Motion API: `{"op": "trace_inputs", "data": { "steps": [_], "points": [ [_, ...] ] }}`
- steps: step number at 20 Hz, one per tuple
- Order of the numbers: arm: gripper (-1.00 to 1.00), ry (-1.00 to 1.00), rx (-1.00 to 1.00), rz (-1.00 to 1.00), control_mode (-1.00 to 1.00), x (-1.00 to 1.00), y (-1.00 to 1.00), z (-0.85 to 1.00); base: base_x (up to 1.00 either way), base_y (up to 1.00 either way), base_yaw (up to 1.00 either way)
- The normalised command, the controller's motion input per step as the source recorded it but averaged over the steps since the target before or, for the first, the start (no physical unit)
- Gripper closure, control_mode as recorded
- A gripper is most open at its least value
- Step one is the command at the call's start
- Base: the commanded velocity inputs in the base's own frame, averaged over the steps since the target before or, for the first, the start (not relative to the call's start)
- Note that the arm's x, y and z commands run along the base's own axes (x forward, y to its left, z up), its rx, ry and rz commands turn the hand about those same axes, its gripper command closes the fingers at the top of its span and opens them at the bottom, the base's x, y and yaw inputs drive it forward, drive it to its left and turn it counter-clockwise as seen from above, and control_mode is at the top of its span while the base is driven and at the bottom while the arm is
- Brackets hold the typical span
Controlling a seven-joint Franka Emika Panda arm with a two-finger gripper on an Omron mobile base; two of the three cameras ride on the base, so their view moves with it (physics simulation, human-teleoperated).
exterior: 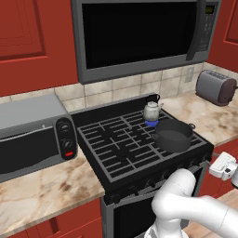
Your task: Pick the kettle from the cabinet and place it on a stove burner. Then pick the pot from the counter and place it on another stove burner. Finally, turn both burners on.
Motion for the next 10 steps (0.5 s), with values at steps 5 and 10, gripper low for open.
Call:
{"op": "trace_inputs", "data": {
  "steps": [5, 10],
  "points": [
    [-1.00, -0.05, 0.00, 0.01, -1.00, 0.00, 0.00, 0.00, 0.00, 0.00, 0.00],
    [1.00, -0.02, 0.00, 0.00, -1.00, 0.00, 0.16, 0.06, 0.00, 0.00, 0.00]
  ]
}}
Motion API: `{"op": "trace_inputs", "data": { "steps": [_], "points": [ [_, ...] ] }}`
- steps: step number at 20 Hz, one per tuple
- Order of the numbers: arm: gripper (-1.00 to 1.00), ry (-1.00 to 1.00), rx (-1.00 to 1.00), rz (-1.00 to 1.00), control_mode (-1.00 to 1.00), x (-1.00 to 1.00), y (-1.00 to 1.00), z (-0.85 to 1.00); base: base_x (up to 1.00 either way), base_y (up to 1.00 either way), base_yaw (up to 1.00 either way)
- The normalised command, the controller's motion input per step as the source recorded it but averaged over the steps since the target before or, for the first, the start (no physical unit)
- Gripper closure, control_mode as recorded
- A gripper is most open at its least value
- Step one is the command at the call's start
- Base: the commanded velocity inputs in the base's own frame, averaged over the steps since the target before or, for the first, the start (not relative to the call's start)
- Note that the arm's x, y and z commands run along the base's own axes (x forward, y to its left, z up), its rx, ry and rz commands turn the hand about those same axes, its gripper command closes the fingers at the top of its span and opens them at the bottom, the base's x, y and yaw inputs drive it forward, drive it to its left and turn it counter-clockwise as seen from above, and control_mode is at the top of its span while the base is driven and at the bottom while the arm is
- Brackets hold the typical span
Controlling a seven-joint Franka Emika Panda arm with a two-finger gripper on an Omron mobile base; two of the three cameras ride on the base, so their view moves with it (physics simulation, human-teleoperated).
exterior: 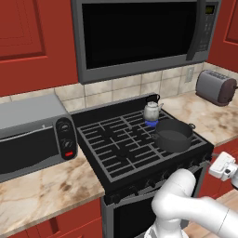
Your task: Pick the kettle from the cabinet and place it on a stove burner. Then pick the pot from the counter and place it on another stove burner. Finally, turn both burners on.
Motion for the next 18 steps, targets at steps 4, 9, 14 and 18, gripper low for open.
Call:
{"op": "trace_inputs", "data": {
  "steps": [4, 9, 14, 18],
  "points": [
    [1.00, 0.00, 0.00, 0.00, -1.00, 0.00, 0.15, 0.04, 0.00, 0.00, 0.00],
    [1.00, -0.01, 0.00, 0.00, -1.00, 0.00, 0.16, 0.00, 0.00, 0.00, 0.00],
    [1.00, 0.01, -0.01, 0.00, -1.00, 0.00, 0.18, -0.04, 0.00, 0.00, 0.00],
    [1.00, 0.00, -0.02, 0.02, -1.00, 0.00, 0.02, -0.02, 0.00, 0.00, 0.00]
  ]
}}
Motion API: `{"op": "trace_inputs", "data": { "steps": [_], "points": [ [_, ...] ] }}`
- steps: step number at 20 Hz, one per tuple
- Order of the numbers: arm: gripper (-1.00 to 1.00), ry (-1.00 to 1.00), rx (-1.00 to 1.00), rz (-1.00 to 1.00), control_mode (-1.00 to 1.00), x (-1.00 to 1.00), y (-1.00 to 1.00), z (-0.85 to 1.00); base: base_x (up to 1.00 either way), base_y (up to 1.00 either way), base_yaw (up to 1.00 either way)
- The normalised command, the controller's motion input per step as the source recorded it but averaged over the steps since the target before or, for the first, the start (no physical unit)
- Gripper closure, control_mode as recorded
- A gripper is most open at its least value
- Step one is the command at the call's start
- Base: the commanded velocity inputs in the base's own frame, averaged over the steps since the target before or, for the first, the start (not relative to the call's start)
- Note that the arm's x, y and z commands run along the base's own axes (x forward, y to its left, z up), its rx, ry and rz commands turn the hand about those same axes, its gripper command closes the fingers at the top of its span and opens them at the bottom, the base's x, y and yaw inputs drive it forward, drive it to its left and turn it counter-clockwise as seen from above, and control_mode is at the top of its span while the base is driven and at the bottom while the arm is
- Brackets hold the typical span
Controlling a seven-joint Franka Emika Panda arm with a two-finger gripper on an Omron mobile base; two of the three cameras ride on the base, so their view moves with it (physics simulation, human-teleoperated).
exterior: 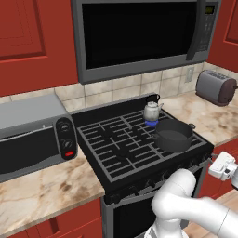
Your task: Pick the kettle from the cabinet and place it on a stove burner. Then pick the pot from the counter and place it on another stove burner. Finally, turn both burners on.
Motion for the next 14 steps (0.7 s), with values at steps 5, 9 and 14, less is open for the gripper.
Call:
{"op": "trace_inputs", "data": {
  "steps": [5, 9, 14],
  "points": [
    [1.00, -0.07, -0.15, 0.00, -1.00, -0.10, -0.02, 0.00, 0.00, 0.00, 0.00],
    [1.00, -0.08, -0.19, 0.00, -1.00, -0.15, 0.00, 0.00, 0.00, 0.00, 0.00],
    [1.00, -0.07, -0.19, 0.00, -1.00, -0.13, 0.00, 0.00, 0.00, 0.00, 0.00]
  ]
}}
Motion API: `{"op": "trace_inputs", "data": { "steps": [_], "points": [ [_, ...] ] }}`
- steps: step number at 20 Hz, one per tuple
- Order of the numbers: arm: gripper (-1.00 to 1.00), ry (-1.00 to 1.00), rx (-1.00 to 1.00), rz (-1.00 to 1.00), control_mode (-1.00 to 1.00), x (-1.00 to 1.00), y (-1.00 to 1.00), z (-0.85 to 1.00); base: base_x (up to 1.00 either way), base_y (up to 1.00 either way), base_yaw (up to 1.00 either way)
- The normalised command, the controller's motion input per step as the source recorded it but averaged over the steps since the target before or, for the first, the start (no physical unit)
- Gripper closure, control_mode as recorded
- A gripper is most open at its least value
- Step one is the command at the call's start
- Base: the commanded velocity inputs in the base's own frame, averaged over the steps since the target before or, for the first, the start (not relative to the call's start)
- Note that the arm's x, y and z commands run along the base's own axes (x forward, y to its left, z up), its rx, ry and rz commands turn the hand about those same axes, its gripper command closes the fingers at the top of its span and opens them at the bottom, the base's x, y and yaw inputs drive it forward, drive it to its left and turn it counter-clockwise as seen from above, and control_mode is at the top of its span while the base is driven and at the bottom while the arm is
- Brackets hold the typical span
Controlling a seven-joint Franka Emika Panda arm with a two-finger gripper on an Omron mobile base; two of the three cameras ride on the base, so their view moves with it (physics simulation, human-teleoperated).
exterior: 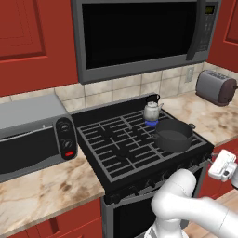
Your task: Pick the kettle from the cabinet and place it on a stove burner. Then pick the pot from the counter and place it on another stove burner. Finally, turn both burners on.
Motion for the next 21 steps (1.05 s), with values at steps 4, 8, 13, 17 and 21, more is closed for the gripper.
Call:
{"op": "trace_inputs", "data": {
  "steps": [4, 8, 13, 17, 21],
  "points": [
    [1.00, -0.05, -0.21, 0.00, -1.00, -0.08, 0.00, 0.00, 0.00, 0.00, 0.00],
    [1.00, -0.04, -0.20, 0.00, -1.00, -0.05, 0.00, 0.02, 0.00, 0.00, 0.00],
    [1.00, -0.06, -0.19, 0.00, -1.00, -0.05, 0.00, 0.04, 0.00, 0.00, 0.00],
    [1.00, -0.07, -0.19, 0.00, -1.00, -0.05, 0.00, 0.07, 0.00, 0.00, 0.00],
    [1.00, -0.08, -0.19, 0.00, -1.00, -0.05, 0.00, 0.05, 0.00, 0.00, 0.00]
  ]
}}
